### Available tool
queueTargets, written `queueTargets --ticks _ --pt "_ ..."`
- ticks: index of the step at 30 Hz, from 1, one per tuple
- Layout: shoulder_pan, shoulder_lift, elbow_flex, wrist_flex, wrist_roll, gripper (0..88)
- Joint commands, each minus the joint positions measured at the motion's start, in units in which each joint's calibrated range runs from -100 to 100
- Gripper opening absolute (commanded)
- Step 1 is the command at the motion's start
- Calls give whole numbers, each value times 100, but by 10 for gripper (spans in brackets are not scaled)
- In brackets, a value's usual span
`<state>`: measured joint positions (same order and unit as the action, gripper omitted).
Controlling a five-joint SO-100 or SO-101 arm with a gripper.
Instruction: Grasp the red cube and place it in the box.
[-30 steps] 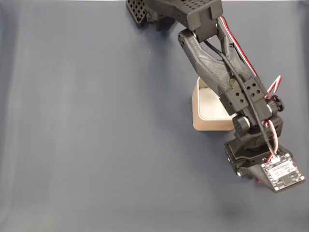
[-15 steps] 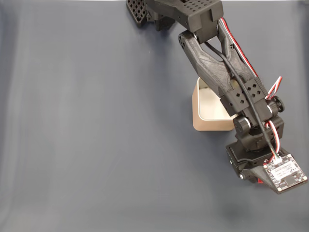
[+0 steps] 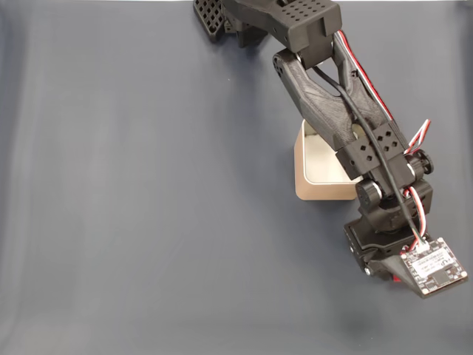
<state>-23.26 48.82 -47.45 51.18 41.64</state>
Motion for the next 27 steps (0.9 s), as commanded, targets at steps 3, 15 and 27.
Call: queueTargets --ticks 3,15,27 --pt "100 -161 -342 -34 20 279" --pt "108 -222 -342 -9 20 256" --pt "79 -273 -260 -9 107 197"
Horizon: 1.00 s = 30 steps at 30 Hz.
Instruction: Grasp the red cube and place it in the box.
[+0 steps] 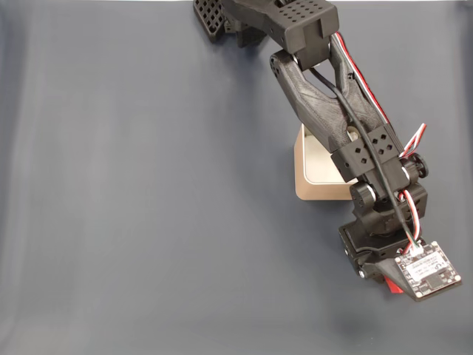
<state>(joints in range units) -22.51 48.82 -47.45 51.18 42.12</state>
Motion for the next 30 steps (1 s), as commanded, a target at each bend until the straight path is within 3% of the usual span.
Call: queueTargets --ticks 1,6,30 --pt "-3 -291 -232 -9 78 178" --pt "-17 -386 -114 -1 181 142" --pt "-95 -2022 1108 16 474 128"
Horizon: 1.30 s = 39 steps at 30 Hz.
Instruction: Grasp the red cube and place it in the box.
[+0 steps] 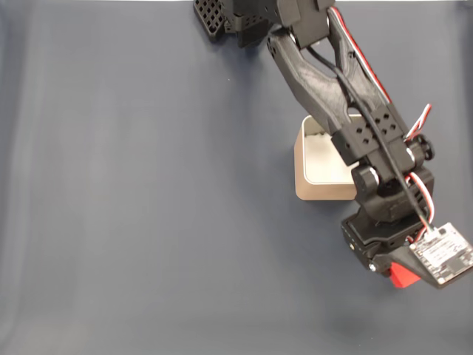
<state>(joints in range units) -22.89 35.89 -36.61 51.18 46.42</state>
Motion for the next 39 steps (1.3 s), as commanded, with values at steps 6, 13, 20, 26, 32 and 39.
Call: queueTargets --ticks 6,13,20,26,32,39 --pt "-72 -1438 598 16 117 126" --pt "-65 -2226 1109 73 176 124" --pt "-72 -2979 1628 163 210 122" --pt "-65 -3645 2239 237 200 122" --pt "-58 -4381 2950 254 186 122" --pt "-22 -5272 3898 254 181 122"
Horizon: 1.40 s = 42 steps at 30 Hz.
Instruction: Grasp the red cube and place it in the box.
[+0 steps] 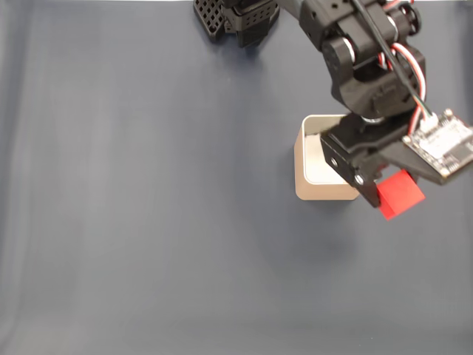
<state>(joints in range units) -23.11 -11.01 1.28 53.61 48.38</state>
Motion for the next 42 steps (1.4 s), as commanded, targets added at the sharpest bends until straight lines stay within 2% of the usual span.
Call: queueTargets --ticks 1,19,42 --pt "0 -712 255 10 -20 122" --pt "29 -2737 2434 10 54 126" --pt "206 -3524 3473 2 63 126"
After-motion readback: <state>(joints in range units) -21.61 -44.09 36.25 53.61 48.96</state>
